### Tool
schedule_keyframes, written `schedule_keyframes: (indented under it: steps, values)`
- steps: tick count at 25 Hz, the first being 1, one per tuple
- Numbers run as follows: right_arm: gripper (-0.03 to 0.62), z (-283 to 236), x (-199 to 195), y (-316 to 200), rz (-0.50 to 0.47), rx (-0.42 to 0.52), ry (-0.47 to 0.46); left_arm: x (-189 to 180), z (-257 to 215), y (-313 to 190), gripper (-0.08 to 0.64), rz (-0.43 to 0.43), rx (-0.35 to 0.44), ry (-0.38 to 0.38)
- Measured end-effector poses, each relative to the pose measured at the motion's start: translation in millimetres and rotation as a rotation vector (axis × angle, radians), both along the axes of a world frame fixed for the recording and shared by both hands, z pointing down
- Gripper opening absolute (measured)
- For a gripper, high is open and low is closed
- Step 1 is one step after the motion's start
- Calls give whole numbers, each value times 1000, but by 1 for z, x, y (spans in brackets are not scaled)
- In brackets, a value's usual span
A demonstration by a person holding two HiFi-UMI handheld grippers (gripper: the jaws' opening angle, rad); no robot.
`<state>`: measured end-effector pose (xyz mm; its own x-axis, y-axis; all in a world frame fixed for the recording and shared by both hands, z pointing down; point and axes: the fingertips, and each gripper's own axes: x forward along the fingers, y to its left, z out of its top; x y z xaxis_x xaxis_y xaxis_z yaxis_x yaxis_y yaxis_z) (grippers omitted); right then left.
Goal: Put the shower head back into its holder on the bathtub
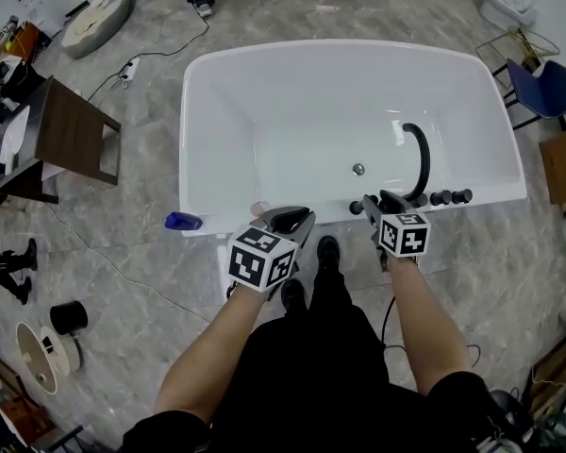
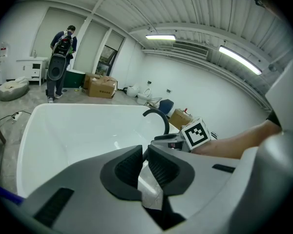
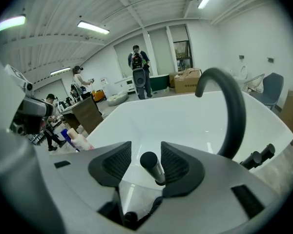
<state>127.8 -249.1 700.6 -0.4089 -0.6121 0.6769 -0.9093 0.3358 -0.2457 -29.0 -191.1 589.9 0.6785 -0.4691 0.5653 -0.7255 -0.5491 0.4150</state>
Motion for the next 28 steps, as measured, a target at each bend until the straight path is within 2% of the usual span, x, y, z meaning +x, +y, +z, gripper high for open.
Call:
schedule_keyframes:
  steps: [6, 11, 15, 18, 21, 28]
  values:
    - [175, -63, 16, 16, 62, 78, -13, -4, -38, -2, 46, 6, 74, 66]
    - [146, -111, 20, 41, 56, 134, -40, -18, -68, -4, 46, -4, 171, 66]
    - [100, -156, 24, 54, 90, 180, -169, -34, -93, -12, 46, -29, 260, 42]
    - [76, -187, 31, 62, 99, 233, -246, -30, -107, -8, 46, 14, 352, -33]
    - [80, -212, 36, 68, 60, 274, -289, -19, -118, -2, 46, 58, 429, -92]
    - [45, -255, 53, 87, -146, 347, -324, 26, -139, 2, 48, 71, 521, -181]
